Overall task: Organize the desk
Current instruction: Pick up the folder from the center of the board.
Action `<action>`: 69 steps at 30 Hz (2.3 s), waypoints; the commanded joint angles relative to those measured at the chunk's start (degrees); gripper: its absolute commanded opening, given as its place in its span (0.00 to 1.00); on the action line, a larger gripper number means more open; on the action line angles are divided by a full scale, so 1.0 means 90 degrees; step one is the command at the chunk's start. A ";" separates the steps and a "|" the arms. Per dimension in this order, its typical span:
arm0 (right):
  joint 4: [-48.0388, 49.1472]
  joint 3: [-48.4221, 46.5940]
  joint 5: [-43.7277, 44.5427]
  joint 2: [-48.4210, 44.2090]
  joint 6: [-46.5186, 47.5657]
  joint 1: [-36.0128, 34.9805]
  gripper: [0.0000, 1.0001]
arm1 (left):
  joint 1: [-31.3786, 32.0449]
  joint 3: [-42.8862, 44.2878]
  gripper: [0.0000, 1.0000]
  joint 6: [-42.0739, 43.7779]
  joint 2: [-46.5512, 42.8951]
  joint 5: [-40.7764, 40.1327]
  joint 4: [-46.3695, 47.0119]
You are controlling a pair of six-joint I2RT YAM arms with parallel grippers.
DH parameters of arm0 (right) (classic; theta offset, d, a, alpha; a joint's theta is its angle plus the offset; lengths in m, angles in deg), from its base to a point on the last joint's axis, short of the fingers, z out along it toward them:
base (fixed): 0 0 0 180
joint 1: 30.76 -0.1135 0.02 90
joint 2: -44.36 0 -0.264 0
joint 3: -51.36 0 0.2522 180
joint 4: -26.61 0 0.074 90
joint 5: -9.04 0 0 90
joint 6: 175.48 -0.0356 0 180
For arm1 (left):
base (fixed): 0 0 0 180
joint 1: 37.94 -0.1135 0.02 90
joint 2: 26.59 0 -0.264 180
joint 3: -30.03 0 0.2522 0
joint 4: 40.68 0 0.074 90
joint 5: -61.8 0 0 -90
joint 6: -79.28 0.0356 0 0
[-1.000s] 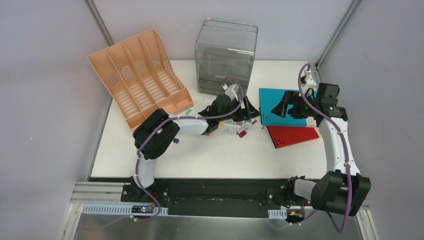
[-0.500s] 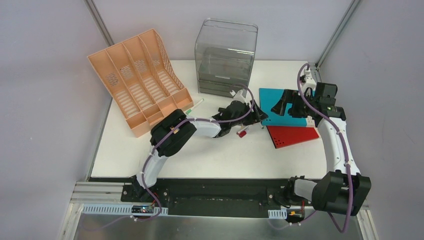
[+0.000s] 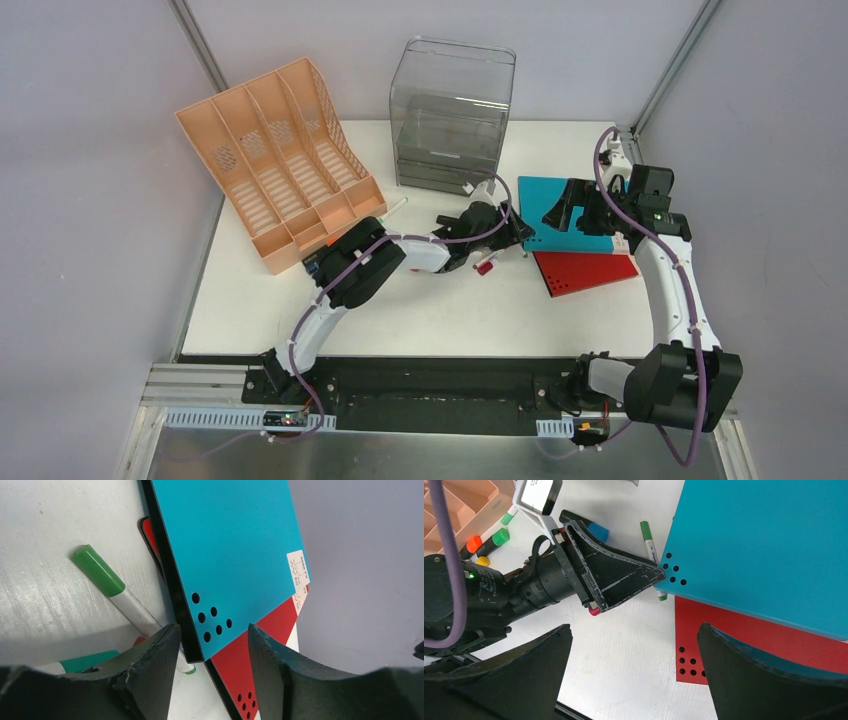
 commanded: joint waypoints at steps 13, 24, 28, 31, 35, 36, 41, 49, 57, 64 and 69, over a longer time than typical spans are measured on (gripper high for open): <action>0.0262 -0.0027 0.0008 -0.0249 -0.0057 -0.0065 1.00 | 0.0002 0.0503 0.34 -0.0505 0.0397 0.0302 0.0306; 0.0302 0.0016 -0.0200 -0.0211 -0.0096 -0.0076 1.00 | -0.0017 0.0288 0.00 -0.0620 0.0287 0.0432 0.0926; 0.0319 0.0012 -0.0445 -0.0176 -0.0317 -0.0076 1.00 | -0.0014 -0.0143 0.00 -0.0641 -0.0030 0.0296 0.1365; 0.0302 -0.0007 -0.0575 -0.0176 -0.0340 -0.0076 1.00 | -0.0022 -0.0533 0.00 -0.0649 -0.0342 0.0109 0.1681; 0.0220 -0.0047 -0.0844 -0.0186 -0.0288 -0.0074 1.00 | -0.0021 -0.0994 0.00 -0.0585 -0.0783 0.0026 0.2039; 0.0198 -0.0047 -0.0899 -0.0181 -0.0268 -0.0067 1.00 | -0.0015 -0.1089 0.00 -0.0551 -0.0876 0.0026 0.2123; 0.0174 -0.0065 -0.1122 -0.0162 -0.0286 -0.0066 1.00 | -0.0024 -0.1473 0.00 -0.0397 -0.1267 -0.0180 0.2387; -0.0253 -0.0155 -0.1978 -0.0193 0.0417 -0.0066 1.00 | -0.0167 -0.2247 0.00 -0.0363 -0.1830 -0.0393 0.2548; -0.0102 -0.0088 -0.1782 -0.0064 0.0141 -0.0066 1.00 | -0.0293 -0.3098 0.00 -0.0343 -0.2488 -0.0480 0.2729; -0.0122 -0.0037 -0.2080 0.0023 0.0354 -0.0068 1.00 | -0.0491 -0.3683 0.00 -0.0378 -0.2975 -0.0499 0.2602; -0.0505 -0.0005 -0.2450 -0.0008 0.1345 -0.0170 1.00 | -0.0658 -0.3885 0.00 -0.0611 -0.3001 -0.0024 0.2663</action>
